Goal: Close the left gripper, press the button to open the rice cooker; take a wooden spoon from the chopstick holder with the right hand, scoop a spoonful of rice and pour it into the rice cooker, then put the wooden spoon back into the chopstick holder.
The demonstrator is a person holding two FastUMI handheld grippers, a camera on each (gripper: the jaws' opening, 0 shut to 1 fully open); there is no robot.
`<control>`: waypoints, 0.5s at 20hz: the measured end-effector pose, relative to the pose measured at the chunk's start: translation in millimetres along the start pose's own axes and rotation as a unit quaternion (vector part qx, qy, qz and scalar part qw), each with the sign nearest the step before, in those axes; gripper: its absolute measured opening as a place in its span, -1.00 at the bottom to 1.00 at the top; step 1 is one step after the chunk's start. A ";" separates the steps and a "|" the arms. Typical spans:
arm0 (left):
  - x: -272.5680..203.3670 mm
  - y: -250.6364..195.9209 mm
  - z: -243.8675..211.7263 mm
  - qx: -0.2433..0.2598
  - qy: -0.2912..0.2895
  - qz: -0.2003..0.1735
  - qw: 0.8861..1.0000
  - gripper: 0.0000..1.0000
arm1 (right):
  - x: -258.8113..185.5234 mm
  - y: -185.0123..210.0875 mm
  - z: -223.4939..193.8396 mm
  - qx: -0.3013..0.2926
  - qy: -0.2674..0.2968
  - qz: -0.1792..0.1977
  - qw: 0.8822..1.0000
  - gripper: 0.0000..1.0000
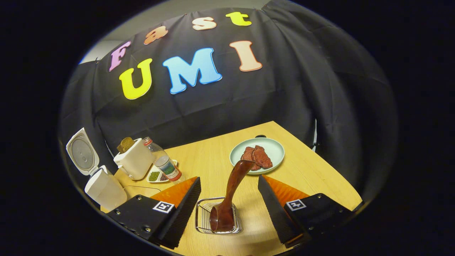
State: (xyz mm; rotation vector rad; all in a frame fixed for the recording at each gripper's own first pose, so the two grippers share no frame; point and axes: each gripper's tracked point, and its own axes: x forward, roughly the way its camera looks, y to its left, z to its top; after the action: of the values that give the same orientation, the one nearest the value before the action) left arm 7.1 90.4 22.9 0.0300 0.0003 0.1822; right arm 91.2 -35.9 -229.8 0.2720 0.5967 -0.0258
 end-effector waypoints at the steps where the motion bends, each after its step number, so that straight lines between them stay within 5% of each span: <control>1: -2.3 2.5 -1.9 0.003 0.003 0.004 1.000 0.89 | 5.5 0.0 -1.9 0.003 0.006 0.000 1.000 0.96; 3: -3.8 8.2 -5.9 0.007 0.009 0.012 1.000 0.91 | 16.5 -3.4 -11.2 0.008 0.024 -0.004 1.000 0.97; 4: -4.2 9.7 -7.5 0.007 0.013 0.016 1.000 0.91 | 21.7 -3.1 -15.0 0.014 0.033 -0.006 0.999 0.69; 6: -5.8 12.6 -13.0 0.008 0.019 0.021 1.000 0.91 | 32.8 -2.5 -22.0 0.028 0.050 -0.005 0.998 0.45; 8: -9.8 15.4 -16.7 0.013 0.024 0.024 0.999 0.91 | 41.3 -3.7 -24.5 0.041 0.057 -0.011 0.997 0.44; 9: -10.7 17.4 -16.8 0.016 0.025 0.026 0.999 0.91 | 42.4 -6.1 -26.2 0.046 0.063 -0.018 0.997 0.24; 10: -11.7 20.1 -16.6 0.018 0.025 0.029 0.999 0.91 | 41.4 -2.0 -28.9 0.056 0.069 -0.013 0.996 -0.17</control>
State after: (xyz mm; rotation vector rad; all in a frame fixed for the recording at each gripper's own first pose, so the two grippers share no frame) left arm -8.0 108.5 6.9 0.0622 0.0522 0.2419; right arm 109.3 -28.1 -276.3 0.3774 0.7382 -0.0657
